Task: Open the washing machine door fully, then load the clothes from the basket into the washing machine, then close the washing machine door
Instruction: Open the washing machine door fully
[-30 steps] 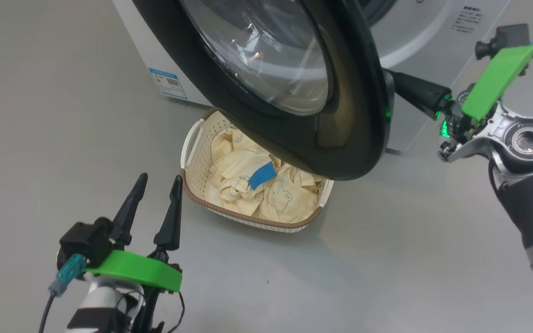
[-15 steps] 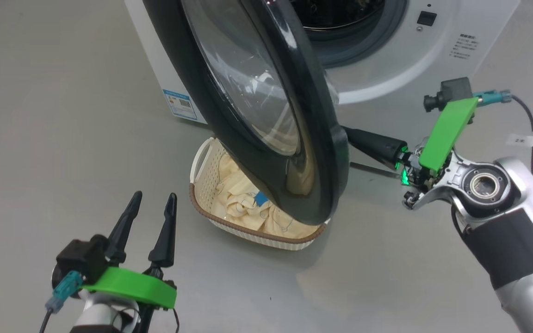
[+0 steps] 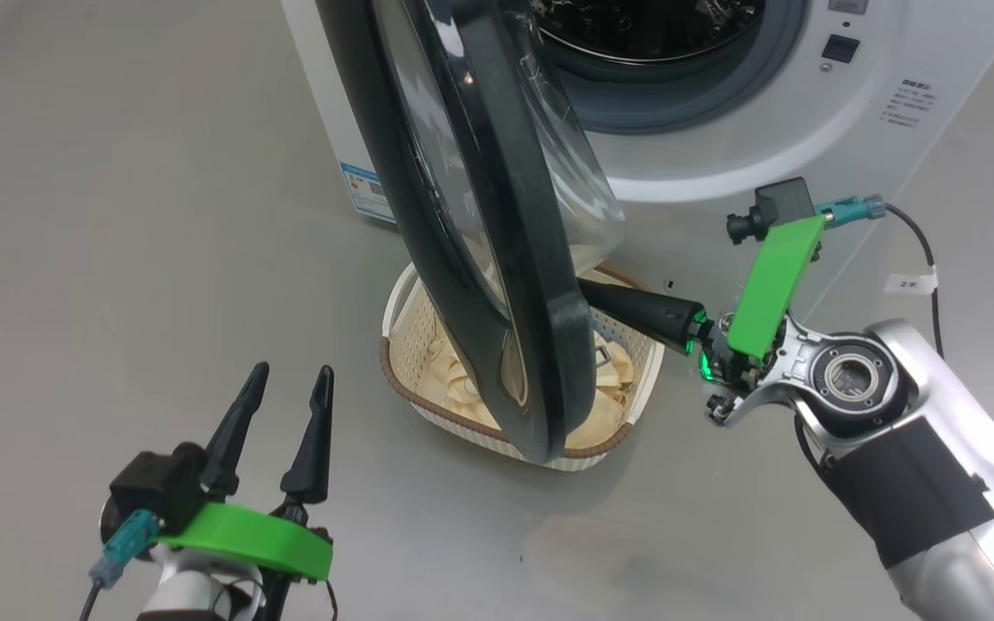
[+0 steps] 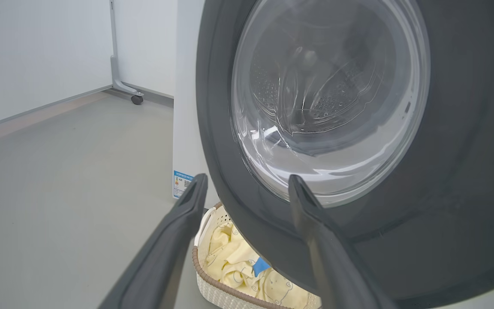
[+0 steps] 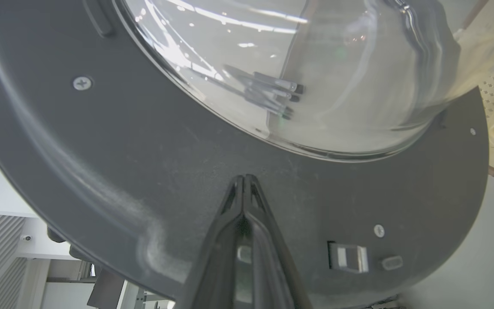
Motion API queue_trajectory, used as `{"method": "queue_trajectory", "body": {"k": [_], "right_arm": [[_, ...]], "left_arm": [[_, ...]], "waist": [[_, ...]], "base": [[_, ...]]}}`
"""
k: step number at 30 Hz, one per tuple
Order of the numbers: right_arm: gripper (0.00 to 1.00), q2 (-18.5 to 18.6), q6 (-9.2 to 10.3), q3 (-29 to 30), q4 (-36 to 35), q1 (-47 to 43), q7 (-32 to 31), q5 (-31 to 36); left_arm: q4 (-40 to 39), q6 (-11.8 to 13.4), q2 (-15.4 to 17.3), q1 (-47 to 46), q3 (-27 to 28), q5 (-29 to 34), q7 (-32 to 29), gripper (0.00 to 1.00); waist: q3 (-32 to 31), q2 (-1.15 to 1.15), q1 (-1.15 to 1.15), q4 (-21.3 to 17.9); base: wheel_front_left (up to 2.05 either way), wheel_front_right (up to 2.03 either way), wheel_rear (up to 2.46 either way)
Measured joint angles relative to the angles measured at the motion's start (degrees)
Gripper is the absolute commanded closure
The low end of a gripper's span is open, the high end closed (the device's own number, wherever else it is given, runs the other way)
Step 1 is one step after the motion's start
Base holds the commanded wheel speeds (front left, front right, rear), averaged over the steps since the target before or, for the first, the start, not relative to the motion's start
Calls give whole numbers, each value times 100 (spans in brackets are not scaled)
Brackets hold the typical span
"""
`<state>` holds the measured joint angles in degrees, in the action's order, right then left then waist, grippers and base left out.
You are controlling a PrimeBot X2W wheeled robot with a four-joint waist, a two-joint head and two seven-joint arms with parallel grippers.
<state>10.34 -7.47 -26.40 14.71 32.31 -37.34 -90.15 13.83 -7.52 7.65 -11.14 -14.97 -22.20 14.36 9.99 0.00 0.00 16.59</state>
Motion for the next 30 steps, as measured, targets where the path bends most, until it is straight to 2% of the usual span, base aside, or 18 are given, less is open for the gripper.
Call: {"method": "queue_trajectory", "body": {"k": [12, 21, 22, 23, 26, 27, 28, 29, 30], "right_arm": [[100, -278, 0, -197, -12, -25, 3, 0], [100, -309, 0, -194, 45, -197, 288, 103], [97, -303, 0, -196, 46, -244, 342, 148], [86, -288, 0, -207, 45, -291, 365, 172], [40, -186, 0, -210, 46, -416, 521, 211], [20, -137, 0, -209, 46, -450, 563, 213], [5, -96, 0, -204, 46, -484, 616, 235], [0, -49, 0, -210, 47, -519, 656, 263], [0, -4, 0, -213, 47, -545, 683, 278]], "left_arm": [[0, 0, -20, -11, -5, 0, 0, 0], [55, 0, -11, -10, -18, -12, 0, 0], [57, 0, -4, -10, -35, -46, 0, 0], [58, 0, 7, -9, -45, -84, 0, 0], [85, 0, 60, -9, -40, -142, 0, 0], [89, 0, 68, -8, -33, -170, 0, 0], [97, 0, 73, -7, -25, -188, 0, 0], [108, 0, 78, -4, -22, -214, 0, 0], [114, 0, 84, 4, -20, -218, 0, 0]], "waist": [[-24, 0, 0, 90], [-211, 0, 0, -64], [-238, 0, 0, -94], [-262, 0, 0, -127], [-329, 0, 0, -234], [-351, 0, 0, -267], [-374, 0, 0, -301], [-398, 0, 0, -336], [-419, 0, 0, -373]], "base": [[0, 0, 0], [0, 0, 0], [0, 0, 0], [0, 0, 0], [0, 0, 0], [0, 0, 0], [0, 0, 0], [0, 0, 0], [0, 0, 0]]}}
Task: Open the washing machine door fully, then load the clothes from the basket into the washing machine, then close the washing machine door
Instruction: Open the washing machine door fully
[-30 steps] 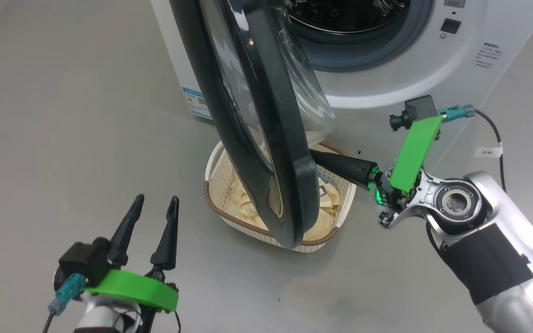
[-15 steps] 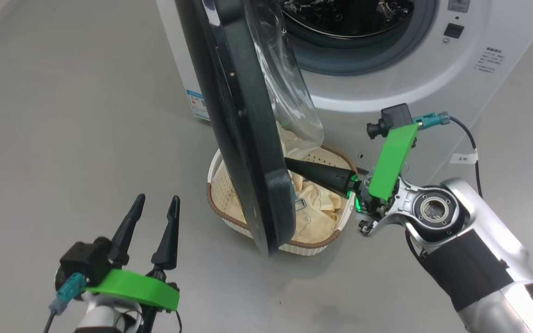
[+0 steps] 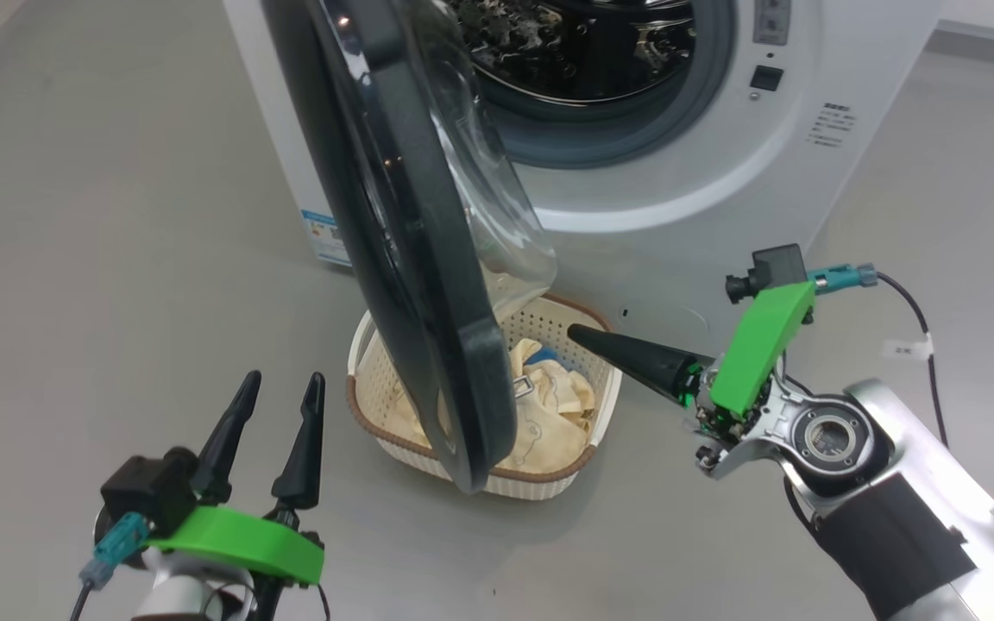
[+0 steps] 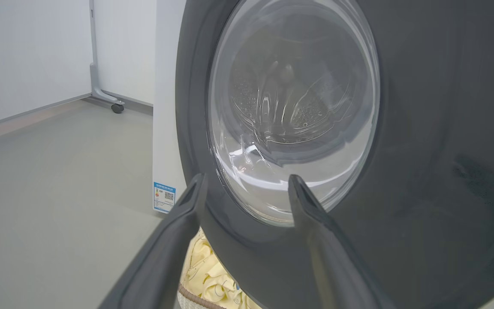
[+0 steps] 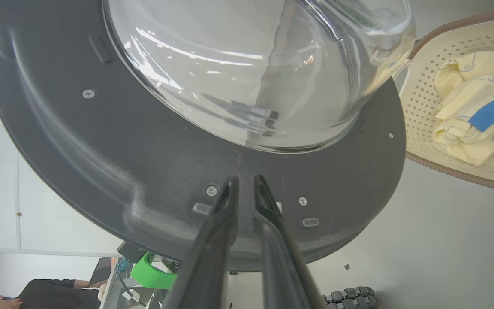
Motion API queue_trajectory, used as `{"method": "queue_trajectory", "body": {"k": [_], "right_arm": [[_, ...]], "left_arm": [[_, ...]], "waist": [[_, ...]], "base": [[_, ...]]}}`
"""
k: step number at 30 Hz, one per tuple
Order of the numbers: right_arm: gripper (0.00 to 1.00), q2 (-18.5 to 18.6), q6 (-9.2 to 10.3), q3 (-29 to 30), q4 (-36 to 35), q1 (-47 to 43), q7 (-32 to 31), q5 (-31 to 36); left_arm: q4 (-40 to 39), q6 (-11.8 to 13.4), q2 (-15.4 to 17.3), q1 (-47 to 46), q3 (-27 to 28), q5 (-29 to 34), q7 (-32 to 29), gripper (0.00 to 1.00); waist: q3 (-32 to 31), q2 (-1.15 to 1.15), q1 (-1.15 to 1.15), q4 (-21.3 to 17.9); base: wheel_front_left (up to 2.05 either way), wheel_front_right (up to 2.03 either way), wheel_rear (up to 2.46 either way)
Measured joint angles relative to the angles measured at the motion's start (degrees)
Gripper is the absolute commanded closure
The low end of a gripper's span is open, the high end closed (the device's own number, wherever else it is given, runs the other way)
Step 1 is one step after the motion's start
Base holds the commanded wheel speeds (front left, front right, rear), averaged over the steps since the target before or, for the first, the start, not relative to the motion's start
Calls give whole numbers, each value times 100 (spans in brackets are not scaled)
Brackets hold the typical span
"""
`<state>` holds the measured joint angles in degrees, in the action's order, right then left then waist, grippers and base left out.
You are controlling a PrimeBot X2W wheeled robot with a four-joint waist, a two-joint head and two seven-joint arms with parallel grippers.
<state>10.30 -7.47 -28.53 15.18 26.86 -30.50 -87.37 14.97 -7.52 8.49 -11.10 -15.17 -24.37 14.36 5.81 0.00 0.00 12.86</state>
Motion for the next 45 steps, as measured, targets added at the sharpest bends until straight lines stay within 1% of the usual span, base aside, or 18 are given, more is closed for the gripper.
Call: {"method": "queue_trajectory", "body": {"k": [6, 14, 15, 24, 32, 38, 41, 45], "right_arm": [[0, 202, 0, -36, 24, -224, 382, 80], [0, 586, 0, -62, 47, -450, 1149, 285], [0, 586, 0, -62, 47, -450, 1149, 285], [0, 1065, 0, -259, 73, -666, 2106, 471], [0, 1511, 0, -627, 240, -677, 3179, 805], [0, 1695, 0, -901, 543, -696, 4067, 933], [0, 1794, 0, -1005, 672, -699, 4342, 1071], [0, 1833, 0, -995, 854, -698, 4469, 1399]], "left_arm": [[16, 0, 99, 166, 29, -19, 0, 0], [2, 0, 172, 352, 209, -58, 0, 0], [2, 0, 172, 352, 209, -58, 0, 0], [-37, 0, 213, 524, 367, -57, 0, 0], [-69, 0, 231, 566, 490, -57, 0, 0], [-78, 0, 229, 621, 594, -57, 0, 0], [-86, 0, 222, 667, 610, -53, 0, 0], [-105, 0, 221, 675, 666, -37, 0, 0]], "waist": [[-143, 0, 0, -243], [-263, 0, 0, -585], [-263, 0, 0, -585], [-294, 0, 0, -884], [-316, 0, 0, -1029], [-357, 0, 0, -1102], [-354, 0, 0, -1115], [-340, 0, 0, -1127]], "base": [[0, 0, 0], [0, 0, 0], [0, 0, 0], [0, 0, 0], [0, 0, 0], [0, 0, 0], [0, 0, 0], [0, 0, 0]]}}
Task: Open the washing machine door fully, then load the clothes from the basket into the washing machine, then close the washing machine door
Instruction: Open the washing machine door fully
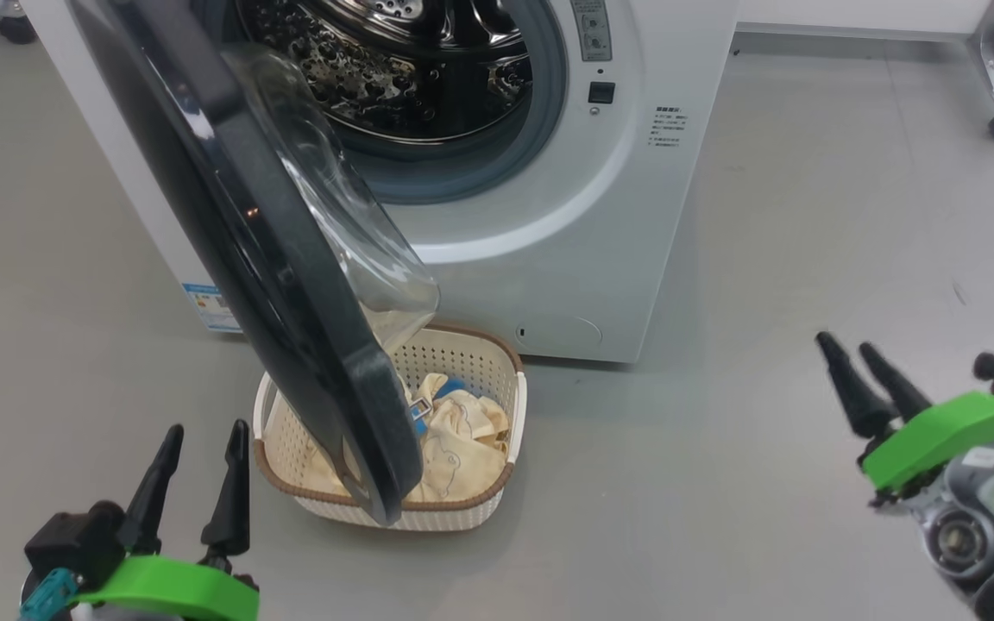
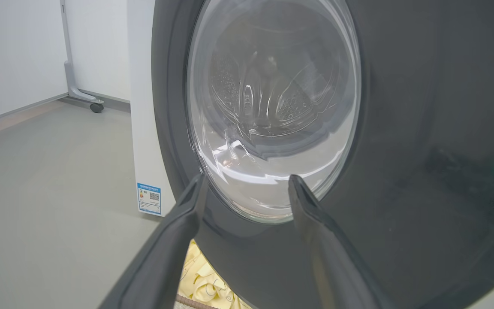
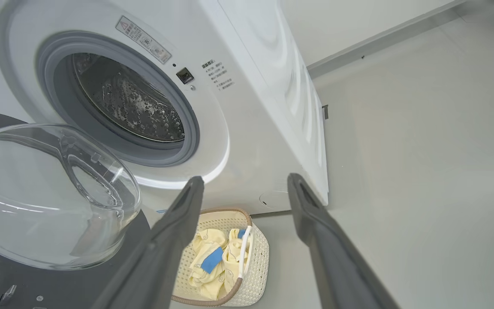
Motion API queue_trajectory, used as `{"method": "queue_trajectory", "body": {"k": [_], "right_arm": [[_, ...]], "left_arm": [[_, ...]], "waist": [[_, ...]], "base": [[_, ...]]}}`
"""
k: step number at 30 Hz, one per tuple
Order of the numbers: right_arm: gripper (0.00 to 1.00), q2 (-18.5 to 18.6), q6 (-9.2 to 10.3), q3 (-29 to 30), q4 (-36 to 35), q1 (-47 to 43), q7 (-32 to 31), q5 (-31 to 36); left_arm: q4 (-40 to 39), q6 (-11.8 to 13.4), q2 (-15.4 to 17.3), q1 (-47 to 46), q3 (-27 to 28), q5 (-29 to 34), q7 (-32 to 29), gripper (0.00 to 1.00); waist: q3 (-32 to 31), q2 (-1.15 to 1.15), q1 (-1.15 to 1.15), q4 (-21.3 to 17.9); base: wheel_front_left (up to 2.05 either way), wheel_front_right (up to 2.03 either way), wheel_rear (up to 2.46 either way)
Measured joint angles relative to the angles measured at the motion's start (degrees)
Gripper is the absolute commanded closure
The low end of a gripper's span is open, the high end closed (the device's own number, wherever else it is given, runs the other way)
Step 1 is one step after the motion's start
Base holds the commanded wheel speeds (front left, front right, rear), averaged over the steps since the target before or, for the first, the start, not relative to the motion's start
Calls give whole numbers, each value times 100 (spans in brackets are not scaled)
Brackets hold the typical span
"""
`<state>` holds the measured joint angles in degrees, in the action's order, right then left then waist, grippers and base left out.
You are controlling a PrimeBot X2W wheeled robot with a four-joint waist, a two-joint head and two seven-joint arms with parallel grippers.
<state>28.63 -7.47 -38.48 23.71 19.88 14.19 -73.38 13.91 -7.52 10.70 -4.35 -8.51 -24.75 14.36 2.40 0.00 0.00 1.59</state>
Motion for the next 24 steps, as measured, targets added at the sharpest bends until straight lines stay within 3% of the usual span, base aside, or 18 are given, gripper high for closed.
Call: {"method": "queue_trajectory", "body": {"k": [5, 15, 24], "right_arm": [[0, -47, 0, 890, 47, -7, 2, 803], [0, -527, 0, 2209, -101, -607, 2, 2376], [0, -790, 0, 2574, -44, -1046, 2, 2949]], "left_arm": [[-30, 0, -10, 1, 44, 27, 0, 0], [-68, 0, -49, 2, 86, 57, 0, 0], [-77, 0, -69, 3, 98, 105, 0, 0]], "waist": [[20, 0, 0, -17], [48, 0, 0, 2], [96, 0, 0, 48]], "base": [[0, 0, 0], [0, 0, 0], [0, 0, 0]]}}
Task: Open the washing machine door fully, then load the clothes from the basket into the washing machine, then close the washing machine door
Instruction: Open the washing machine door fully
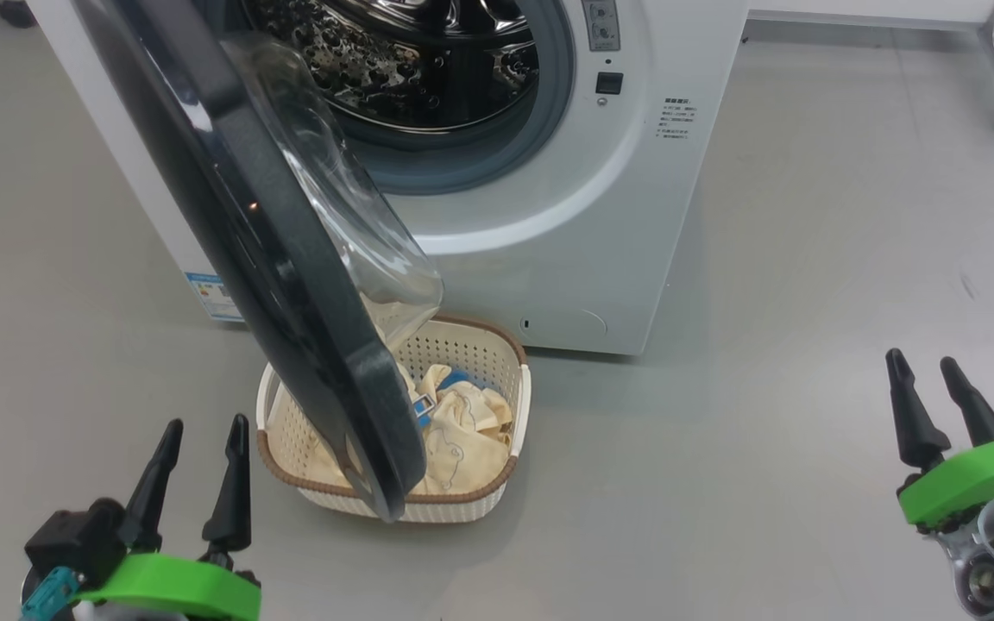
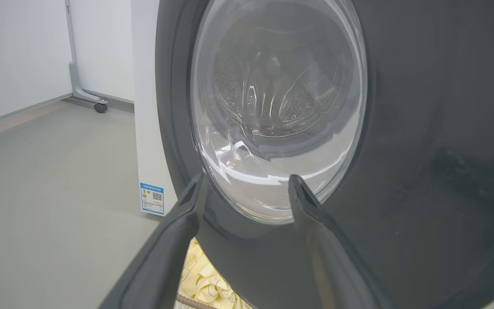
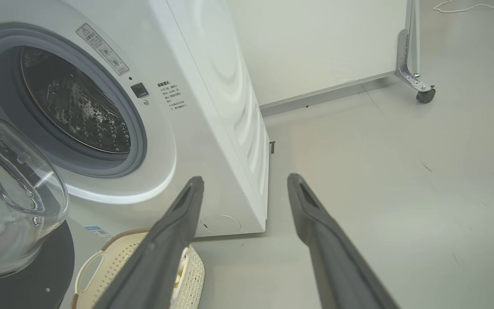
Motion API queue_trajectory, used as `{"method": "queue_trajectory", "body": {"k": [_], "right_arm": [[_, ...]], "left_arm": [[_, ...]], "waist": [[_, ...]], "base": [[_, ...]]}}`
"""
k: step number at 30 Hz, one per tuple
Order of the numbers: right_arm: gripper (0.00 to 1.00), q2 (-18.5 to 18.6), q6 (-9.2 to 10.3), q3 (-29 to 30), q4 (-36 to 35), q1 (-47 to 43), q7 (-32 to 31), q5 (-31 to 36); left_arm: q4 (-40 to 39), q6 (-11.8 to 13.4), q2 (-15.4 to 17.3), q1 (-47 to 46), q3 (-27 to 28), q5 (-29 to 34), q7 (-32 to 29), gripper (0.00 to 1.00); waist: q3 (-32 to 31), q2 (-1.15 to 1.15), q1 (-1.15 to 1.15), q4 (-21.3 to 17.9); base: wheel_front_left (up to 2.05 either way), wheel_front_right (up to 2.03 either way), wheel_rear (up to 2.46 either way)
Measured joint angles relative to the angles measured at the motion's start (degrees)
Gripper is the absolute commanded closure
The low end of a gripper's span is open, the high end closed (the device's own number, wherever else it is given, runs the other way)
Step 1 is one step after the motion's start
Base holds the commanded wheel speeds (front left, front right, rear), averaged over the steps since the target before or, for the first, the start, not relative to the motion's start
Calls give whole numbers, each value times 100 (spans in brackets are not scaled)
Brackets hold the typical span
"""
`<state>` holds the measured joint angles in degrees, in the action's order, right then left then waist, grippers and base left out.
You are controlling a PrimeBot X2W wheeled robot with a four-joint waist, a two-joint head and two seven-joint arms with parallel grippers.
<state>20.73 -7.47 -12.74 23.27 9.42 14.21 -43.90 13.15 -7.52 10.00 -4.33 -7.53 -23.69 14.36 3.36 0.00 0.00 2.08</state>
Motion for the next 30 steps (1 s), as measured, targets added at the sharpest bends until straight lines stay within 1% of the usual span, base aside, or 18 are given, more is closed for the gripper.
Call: {"method": "queue_trajectory", "body": {"k": [8, 9, 11, 12, 17, 20, 23, 25, 28, 30], "right_arm": [[0, -118, 0, 111, 27, -44, 0, 112], [0, -118, 0, 119, 27, -44, 0, 112], [0, -119, 0, 127, 27, -51, 0, 113], [0, -119, 0, 130, 27, -60, 0, 113], [0, -120, 0, 131, 27, -112, 0, 113], [0, -120, 0, 142, 24, -112, 0, 113], [0, -120, 0, 160, -2, -113, 0, 168], [0, -120, 0, 188, -24, -114, 0, 203], [0, -120, 0, 233, -67, -114, 0, 214], [0, -120, 0, 263, -75, -126, 0, 227]], "left_arm": [[1, 0, -9, -3, 49, 9, 0, 0], [1, 0, -13, -3, 68, 27, 0, 2], [-3, 0, -25, -3, 113, 58, 0, 88], [-16, 0, -32, -3, 123, 58, 0, 100], [-246, 0, -112, -4, 233, 47, 0, 100], [-638, 0, -176, -14, 466, 41, 0, 100], [-1214, 1, -216, -31, 708, 60, 2, 100], [-1659, 9, -269, -93, 766, 175, 15, 100], [-2366, 60, -380, -192, 715, 274, 32, 100], [-2786, 83, -403, -197, 546, 304, -41, 100]], "waist": [[20, 0, 0, 21], [9, 0, 0, 26], [-26, 0, 0, 37], [-41, 0, 0, 45], [-97, 0, 0, 88], [-127, 0, 0, 129], [-129, 0, 0, 164], [-115, 0, 0, 190], [-103, 0, 0, 222], [-91, 0, 0, 237]], "base": [[0, 0, 0], [0, 0, 0], [0, 0, 0], [0, 0, 0], [0, 0, 0], [0, 0, 0], [0, 0, 0], [0, 0, 0], [0, 0, 0], [0, 0, 0]]}}
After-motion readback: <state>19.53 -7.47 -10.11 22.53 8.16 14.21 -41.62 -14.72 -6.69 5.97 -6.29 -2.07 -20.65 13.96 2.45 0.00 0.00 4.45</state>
